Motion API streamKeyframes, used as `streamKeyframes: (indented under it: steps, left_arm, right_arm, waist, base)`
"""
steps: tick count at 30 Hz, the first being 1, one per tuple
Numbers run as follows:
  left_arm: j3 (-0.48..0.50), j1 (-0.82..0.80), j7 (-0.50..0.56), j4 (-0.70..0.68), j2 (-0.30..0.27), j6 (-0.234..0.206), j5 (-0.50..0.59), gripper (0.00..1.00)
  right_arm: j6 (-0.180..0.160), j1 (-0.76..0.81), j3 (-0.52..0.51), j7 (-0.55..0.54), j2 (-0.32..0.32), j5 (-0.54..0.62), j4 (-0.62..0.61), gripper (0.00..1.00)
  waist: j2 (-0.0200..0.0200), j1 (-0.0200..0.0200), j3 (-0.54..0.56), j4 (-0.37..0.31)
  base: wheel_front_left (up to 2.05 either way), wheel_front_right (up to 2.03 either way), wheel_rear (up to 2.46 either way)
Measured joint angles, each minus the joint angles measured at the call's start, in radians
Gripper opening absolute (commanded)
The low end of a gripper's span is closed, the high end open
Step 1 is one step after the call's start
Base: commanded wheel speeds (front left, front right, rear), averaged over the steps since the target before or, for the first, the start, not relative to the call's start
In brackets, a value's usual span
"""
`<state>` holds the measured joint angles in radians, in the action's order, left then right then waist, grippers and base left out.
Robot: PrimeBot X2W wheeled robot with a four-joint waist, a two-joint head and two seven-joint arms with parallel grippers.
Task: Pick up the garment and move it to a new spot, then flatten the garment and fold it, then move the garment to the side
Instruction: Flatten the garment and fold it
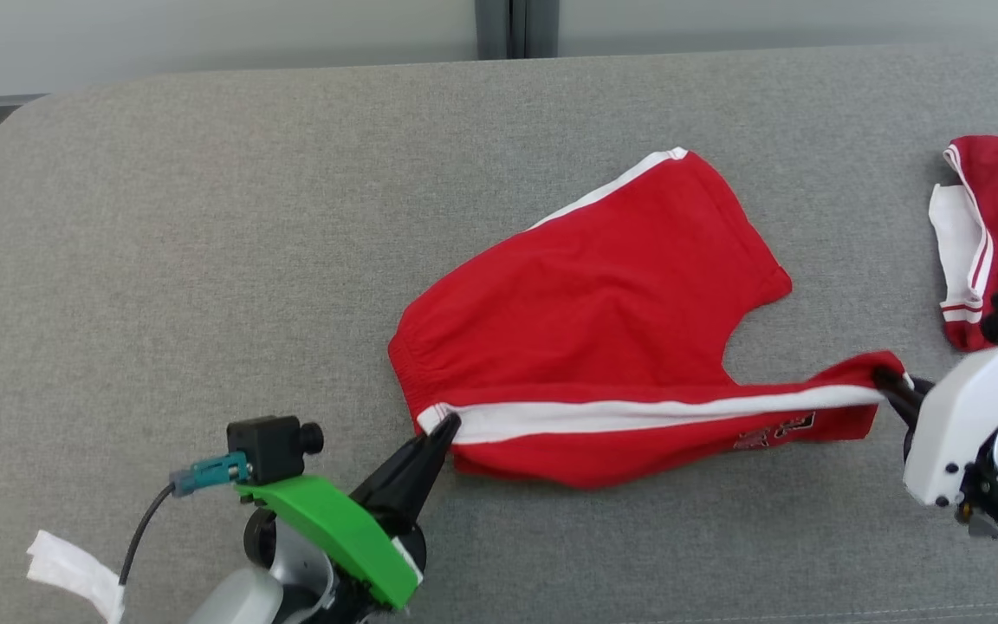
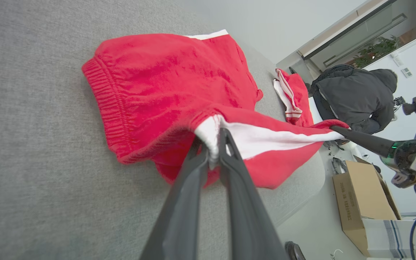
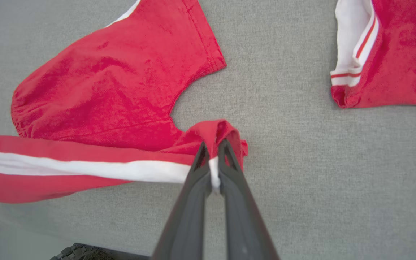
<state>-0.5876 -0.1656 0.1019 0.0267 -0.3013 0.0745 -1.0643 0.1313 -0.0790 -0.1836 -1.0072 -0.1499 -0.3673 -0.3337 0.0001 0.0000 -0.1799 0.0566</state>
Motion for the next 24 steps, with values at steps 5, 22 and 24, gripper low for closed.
streamKeyframes:
  steps: [5, 22, 24]
  left_arm:
    - [0.016, -0.133, 0.011, 0.109, 0.056, 0.004, -0.012, 0.0]
    - [0.064, -0.41, -0.111, 0.411, 0.179, -0.004, 0.031, 0.0]
    - [0.066, -0.424, -0.124, 0.432, 0.196, 0.005, 0.026, 0.0]
  right_arm:
    - [-0.001, -0.204, 0.055, 0.048, -0.07, -0.022, 0.183, 0.0]
    - [-0.001, -0.717, 0.287, 0.333, -0.157, -0.025, 0.721, 0.0]
    - [-0.001, -0.752, 0.305, 0.379, -0.159, -0.023, 0.76, 0.0]
  waist:
    - [0.0, 0.0, -0.033, 0.011]
    - [0.0, 0.0, -0.181, 0.063]
    - [0.0, 0.0, -0.197, 0.075]
  base:
    - [0.0, 0.0, 0.0]
    - [0.0, 0.0, 0.0]
    - [0.0, 0.0, 0.0]
